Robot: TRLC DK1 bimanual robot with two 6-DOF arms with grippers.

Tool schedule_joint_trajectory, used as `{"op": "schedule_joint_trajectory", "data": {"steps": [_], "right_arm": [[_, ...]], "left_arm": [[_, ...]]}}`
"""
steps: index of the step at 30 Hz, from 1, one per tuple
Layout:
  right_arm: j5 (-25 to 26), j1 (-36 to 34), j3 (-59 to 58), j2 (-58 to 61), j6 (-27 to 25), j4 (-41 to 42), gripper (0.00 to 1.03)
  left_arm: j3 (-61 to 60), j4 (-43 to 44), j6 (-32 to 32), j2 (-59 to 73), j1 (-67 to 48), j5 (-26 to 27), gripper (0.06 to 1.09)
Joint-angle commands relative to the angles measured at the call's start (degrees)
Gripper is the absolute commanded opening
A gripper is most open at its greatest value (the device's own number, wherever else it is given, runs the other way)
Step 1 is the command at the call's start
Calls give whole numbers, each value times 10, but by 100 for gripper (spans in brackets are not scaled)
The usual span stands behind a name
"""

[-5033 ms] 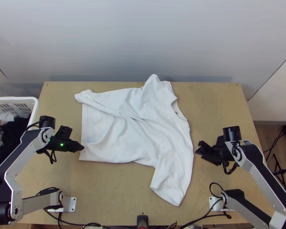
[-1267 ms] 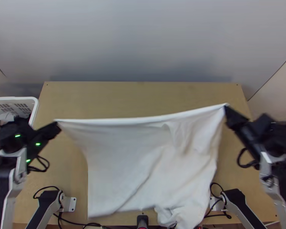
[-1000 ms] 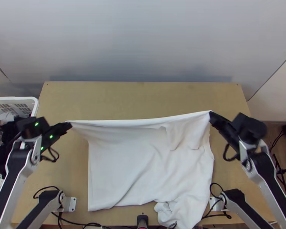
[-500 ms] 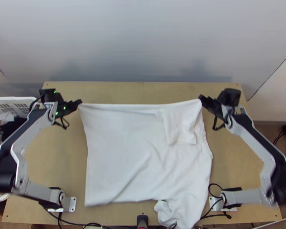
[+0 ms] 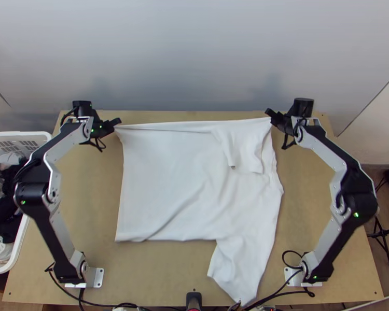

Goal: Fold the t-shirt

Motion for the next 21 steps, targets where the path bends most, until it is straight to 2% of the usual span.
{"op": "schedule_joint_trajectory", "data": {"steps": [1, 7, 10, 13, 17, 21], "right_arm": [[6, -11, 111, 88, -7, -24, 3], [9, -11, 169, 119, -8, -49, 3], [9, -7, 196, 110, 1, -117, 3], [8, 0, 236, 110, 11, -223, 3], [7, 8, 241, 89, 24, -287, 3], [4, 18, 268, 84, 34, -374, 3]], "left_arm": [[113, -28, 2, 86, 0, -13, 9], [171, -63, 2, 113, 1, -21, 9], [180, -130, 2, 94, -3, -16, 9], [182, -214, -8, 73, -5, 19, 9], [183, -304, -24, 54, 1, 91, 9], [199, -381, -22, 44, 0, 105, 9]]}}
